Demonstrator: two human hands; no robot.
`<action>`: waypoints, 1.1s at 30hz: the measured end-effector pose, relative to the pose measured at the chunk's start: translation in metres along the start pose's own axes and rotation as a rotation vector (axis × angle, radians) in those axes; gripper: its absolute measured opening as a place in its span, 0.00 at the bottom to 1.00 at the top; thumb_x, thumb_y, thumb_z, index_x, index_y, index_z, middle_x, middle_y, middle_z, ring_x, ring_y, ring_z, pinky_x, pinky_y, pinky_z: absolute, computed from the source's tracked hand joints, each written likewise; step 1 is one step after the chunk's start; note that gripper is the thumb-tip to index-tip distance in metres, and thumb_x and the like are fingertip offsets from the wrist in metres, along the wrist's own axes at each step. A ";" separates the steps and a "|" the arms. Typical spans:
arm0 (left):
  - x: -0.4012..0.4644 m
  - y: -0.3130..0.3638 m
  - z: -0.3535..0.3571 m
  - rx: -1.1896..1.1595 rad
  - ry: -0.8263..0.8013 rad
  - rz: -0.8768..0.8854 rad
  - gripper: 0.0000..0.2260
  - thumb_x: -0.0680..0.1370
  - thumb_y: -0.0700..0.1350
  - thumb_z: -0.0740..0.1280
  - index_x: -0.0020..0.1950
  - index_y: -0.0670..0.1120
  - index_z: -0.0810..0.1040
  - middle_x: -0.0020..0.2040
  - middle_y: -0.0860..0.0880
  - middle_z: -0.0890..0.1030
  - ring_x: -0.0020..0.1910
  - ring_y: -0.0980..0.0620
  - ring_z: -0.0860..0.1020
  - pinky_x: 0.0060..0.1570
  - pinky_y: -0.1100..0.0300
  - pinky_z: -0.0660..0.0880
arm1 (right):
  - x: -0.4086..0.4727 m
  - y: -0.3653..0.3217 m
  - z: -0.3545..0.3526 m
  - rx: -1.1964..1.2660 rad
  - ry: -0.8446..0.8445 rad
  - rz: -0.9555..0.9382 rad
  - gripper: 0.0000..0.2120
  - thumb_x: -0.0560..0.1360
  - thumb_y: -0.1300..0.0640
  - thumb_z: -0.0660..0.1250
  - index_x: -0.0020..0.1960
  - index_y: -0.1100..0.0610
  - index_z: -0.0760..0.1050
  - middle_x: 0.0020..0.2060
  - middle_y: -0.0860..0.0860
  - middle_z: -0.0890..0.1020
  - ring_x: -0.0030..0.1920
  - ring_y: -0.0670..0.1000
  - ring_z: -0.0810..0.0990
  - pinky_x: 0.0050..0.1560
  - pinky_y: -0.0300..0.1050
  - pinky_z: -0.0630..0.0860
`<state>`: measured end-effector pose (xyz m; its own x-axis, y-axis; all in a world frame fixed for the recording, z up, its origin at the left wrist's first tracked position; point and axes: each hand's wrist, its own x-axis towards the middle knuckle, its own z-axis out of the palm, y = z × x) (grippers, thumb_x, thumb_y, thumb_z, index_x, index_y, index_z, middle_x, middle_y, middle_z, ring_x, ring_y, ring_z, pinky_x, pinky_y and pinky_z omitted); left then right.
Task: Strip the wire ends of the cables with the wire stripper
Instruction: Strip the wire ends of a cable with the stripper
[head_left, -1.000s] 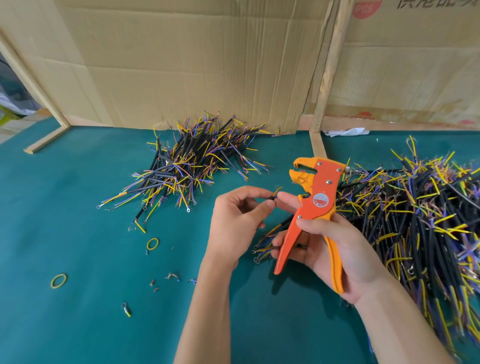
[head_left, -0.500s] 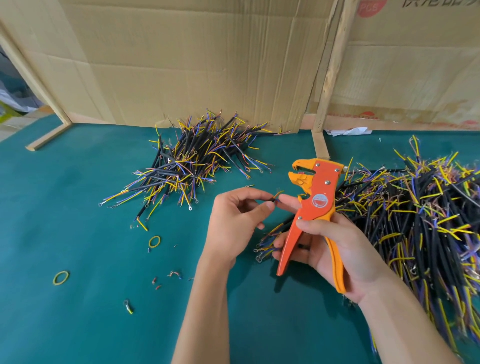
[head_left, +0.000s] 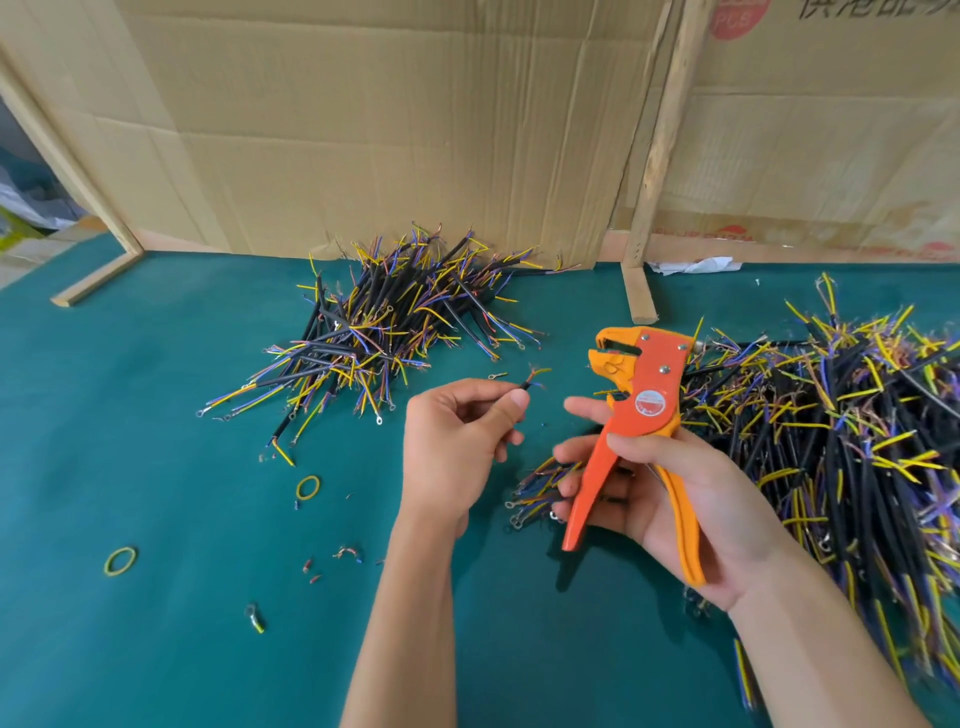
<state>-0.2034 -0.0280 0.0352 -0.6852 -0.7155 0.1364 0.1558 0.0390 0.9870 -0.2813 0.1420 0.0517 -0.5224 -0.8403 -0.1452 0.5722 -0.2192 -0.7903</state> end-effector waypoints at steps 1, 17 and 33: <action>0.000 0.000 0.001 -0.012 0.005 0.005 0.02 0.76 0.37 0.73 0.44 0.39 0.84 0.33 0.46 0.82 0.28 0.53 0.76 0.27 0.64 0.71 | 0.000 -0.001 -0.001 -0.018 -0.004 0.018 0.22 0.72 0.63 0.69 0.66 0.65 0.78 0.47 0.67 0.82 0.40 0.63 0.82 0.46 0.62 0.81; -0.002 0.002 0.006 -0.023 -0.039 0.033 0.02 0.76 0.37 0.72 0.44 0.40 0.84 0.34 0.46 0.82 0.29 0.52 0.78 0.28 0.63 0.73 | 0.002 0.009 0.011 -0.184 -0.047 0.105 0.08 0.69 0.63 0.75 0.44 0.60 0.77 0.35 0.60 0.73 0.33 0.60 0.75 0.36 0.55 0.78; 0.000 0.003 0.003 -0.078 0.067 -0.001 0.07 0.74 0.34 0.74 0.47 0.44 0.85 0.30 0.51 0.80 0.29 0.55 0.75 0.30 0.65 0.72 | 0.000 0.003 0.007 0.000 -0.055 0.055 0.12 0.70 0.60 0.77 0.48 0.60 0.76 0.37 0.61 0.76 0.35 0.61 0.77 0.40 0.57 0.80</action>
<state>-0.2050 -0.0256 0.0384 -0.6366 -0.7606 0.1273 0.2119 -0.0138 0.9772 -0.2751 0.1375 0.0534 -0.4549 -0.8769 -0.1553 0.5988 -0.1721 -0.7822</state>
